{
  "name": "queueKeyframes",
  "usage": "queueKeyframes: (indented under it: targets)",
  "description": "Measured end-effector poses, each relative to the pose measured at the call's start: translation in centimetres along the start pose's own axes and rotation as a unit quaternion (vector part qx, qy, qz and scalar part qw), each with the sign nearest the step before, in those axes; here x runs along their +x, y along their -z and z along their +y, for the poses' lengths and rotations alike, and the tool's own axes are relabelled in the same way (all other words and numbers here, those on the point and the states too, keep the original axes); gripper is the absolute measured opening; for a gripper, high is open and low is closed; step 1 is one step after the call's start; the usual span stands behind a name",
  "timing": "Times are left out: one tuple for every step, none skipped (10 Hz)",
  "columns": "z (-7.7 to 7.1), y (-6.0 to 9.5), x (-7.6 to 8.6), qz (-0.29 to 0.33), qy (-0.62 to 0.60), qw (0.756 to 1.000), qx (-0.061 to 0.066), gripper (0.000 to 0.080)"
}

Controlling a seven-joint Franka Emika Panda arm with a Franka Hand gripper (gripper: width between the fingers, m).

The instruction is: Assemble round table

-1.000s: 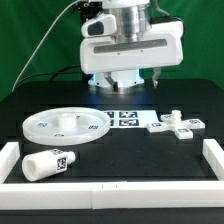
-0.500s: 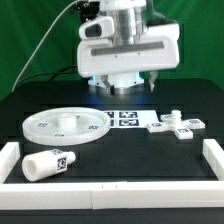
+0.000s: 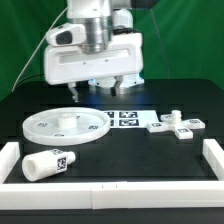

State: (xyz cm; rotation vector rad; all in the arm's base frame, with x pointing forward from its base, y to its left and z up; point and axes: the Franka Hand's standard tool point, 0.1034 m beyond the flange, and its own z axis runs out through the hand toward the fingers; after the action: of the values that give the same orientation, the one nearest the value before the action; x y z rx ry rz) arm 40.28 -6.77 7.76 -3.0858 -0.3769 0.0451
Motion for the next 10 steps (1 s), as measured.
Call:
queueKeyframes:
  targets:
    - [-0.1,0.0,0.0,0.000,0.001,1.000,0.000,0.0649]
    - [0.0,-0.1,0.0,-0.001,0.001,1.000,0.000,0.0648]
    - [0.3,-0.1,-0.2,-0.001,0.017,1.000,-0.001,0.0648]
    - [2.0,-0.6,-1.3,-0.004,0.042,0.999,-0.002,0.0649]
    - [3.8,-1.4,-2.7,-0.014,0.047,0.999,0.000,0.0649]
    - [4.9,-2.2,-3.5,-0.016,0.044,0.999,-0.004,0.0649]
    - [5.7,-3.1,-4.1,-0.016,0.045,0.999,-0.012,0.0649]
    - [6.5,-4.1,-4.7,-0.021,0.044,0.999,-0.017,0.0649]
    - [6.8,-5.0,-5.3,-0.030,0.043,0.998,-0.018,0.0649]
    - [6.7,-5.8,-5.6,-0.033,0.045,0.998,-0.022,0.0649]
